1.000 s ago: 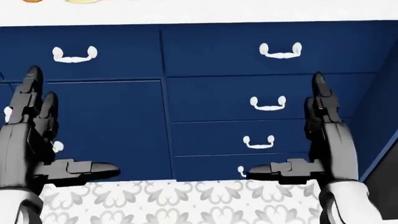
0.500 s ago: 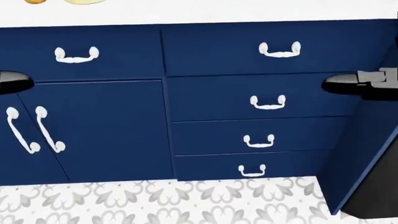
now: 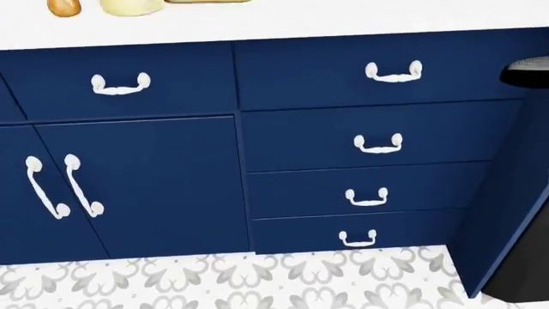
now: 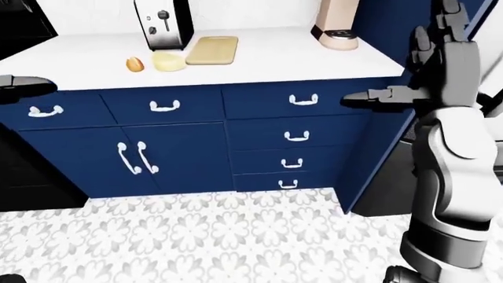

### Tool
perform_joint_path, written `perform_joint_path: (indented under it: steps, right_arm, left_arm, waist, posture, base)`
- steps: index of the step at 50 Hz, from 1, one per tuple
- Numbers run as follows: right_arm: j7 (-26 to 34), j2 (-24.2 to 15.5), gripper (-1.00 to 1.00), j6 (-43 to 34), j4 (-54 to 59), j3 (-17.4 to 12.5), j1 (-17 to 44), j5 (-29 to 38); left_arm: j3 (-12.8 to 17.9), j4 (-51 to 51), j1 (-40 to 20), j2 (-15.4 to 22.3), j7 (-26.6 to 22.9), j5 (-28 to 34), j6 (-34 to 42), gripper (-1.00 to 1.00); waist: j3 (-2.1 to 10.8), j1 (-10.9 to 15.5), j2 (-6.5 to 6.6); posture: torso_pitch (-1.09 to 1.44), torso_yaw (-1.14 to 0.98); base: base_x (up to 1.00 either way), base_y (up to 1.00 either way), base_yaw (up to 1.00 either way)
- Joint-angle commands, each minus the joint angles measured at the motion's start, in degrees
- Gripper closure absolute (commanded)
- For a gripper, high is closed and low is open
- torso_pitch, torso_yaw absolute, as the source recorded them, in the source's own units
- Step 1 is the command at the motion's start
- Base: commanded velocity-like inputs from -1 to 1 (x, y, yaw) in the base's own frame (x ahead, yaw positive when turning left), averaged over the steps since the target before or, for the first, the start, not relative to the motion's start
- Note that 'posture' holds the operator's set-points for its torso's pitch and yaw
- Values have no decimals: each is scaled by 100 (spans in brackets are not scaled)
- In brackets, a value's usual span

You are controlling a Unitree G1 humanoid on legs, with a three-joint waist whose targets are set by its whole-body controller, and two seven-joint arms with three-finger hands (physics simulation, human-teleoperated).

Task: Place the bread and cheese on the cutting board.

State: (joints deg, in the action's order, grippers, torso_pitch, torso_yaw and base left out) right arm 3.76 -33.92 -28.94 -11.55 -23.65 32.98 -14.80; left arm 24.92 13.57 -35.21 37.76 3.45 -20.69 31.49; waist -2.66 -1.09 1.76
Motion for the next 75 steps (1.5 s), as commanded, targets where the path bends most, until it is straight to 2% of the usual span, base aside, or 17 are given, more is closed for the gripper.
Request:
perform_joint_path:
  steps: [1, 4, 7, 8, 23, 31, 34, 36, 46, 50, 51, 53, 58, 61, 63, 65, 75]
  right_arm:
    - [30, -84, -100, 155, -186, 5, 195, -15]
    - [32, -75, -100, 136, -216, 5, 181, -13]
    - [35, -99, -100, 96, -217, -22, 201, -28]
    - [33, -114, -100, 84, -218, -33, 212, -38]
    - [15, -101, -100, 100, -233, -18, 198, -57]
    - [18, -141, -100, 71, -220, -31, 232, -78]
    - [16, -157, -100, 45, -228, -36, 241, -86]
    - [11, -154, -100, 43, -236, -39, 236, -92]
    - [-2, -178, -100, 30, -220, -48, 254, -125]
    - [-5, -184, -100, 41, -206, -50, 255, -138]
    - [-8, -181, -100, 44, -201, -45, 257, -141]
    - [-6, -189, -100, 40, -202, -46, 259, -145]
    - [-10, -189, -100, 54, -185, -45, 261, -150]
    - [-10, -204, -100, 40, -183, -61, 270, -167]
    - [-17, -197, -100, 48, -183, -65, 251, -175]
    - [-22, -180, -100, 67, -180, -63, 226, -180]
    - [-32, -232, -100, 47, -163, -78, 267, -232]
  left_arm:
    - [122, 102, -134, 136, 66, 38, -176, -100]
    - [125, 111, -115, 143, 67, 48, -185, -100]
    - [121, 141, -108, 153, 61, 46, -166, -100]
    - [120, 140, -113, 149, 62, 45, -161, -100]
    - [116, 127, -119, 162, 44, 110, -196, -100]
    - [123, 109, -161, 193, 37, 123, -185, -100]
    - [118, 83, -181, 196, 42, 125, -192, -100]
    - [122, 99, -164, 195, 41, 122, -186, -100]
    - [144, 118, -168, 222, 56, 95, -155, -100]
    - [139, 126, -183, 242, 65, 85, -140, -100]
    - [141, 128, -186, 247, 65, 82, -135, -100]
    - [139, 124, -195, 252, 69, 85, -140, -100]
    - [127, 146, -205, 245, 67, 84, -120, -100]
    - [128, 152, -181, 239, 56, 93, -137, -100]
    - [125, 136, -208, 245, 59, 95, -136, -100]
    - [105, 151, -203, 238, 54, 110, -140, -100]
    - [118, 156, -294, 313, 45, 109, -92, -100]
  waist:
    - [89, 24, -101]
    - [54, -40, 21]
    - [73, -71, 490]
    - [-1, -33, 239]
    - [81, 187, -385]
    - [67, 70, -325]
    - [8, 6, -61]
    - [159, 6, 315]
    - [11, 143, -141]
    - [97, 178, -557]
    - [85, 117, -366]
    - [95, 122, -481]
    - [78, 56, -288]
    - [77, 5, 36]
    - [282, -6, 364]
    - [58, 41, 337]
    - [104, 154, -65]
  posture:
    - [0, 0]
    - [0, 0]
    - [0, 0]
    - [0, 0]
    - [0, 0]
    - [0, 0]
    - [0, 0]
    - [0, 0]
    - [0, 0]
    - [0, 0]
    - [0, 0]
    - [0, 0]
    - [0, 0]
    - [0, 0]
    - [0, 0]
    - [0, 0]
    - [0, 0]
  base:
    - [25, 43, 0]
    - [26, 43, 0]
    - [26, 44, 0]
    - [26, 43, 0]
    - [26, 37, 0]
    - [26, 29, 0]
    - [26, 30, 0]
    - [26, 34, 0]
    - [26, 34, 0]
    - [26, 33, 0]
    - [27, 30, 0]
    - [26, 31, 0]
    - [26, 30, 0]
    - [27, 30, 0]
    - [26, 25, 0]
    - [26, 19, 0]
    - [26, 11, 0]
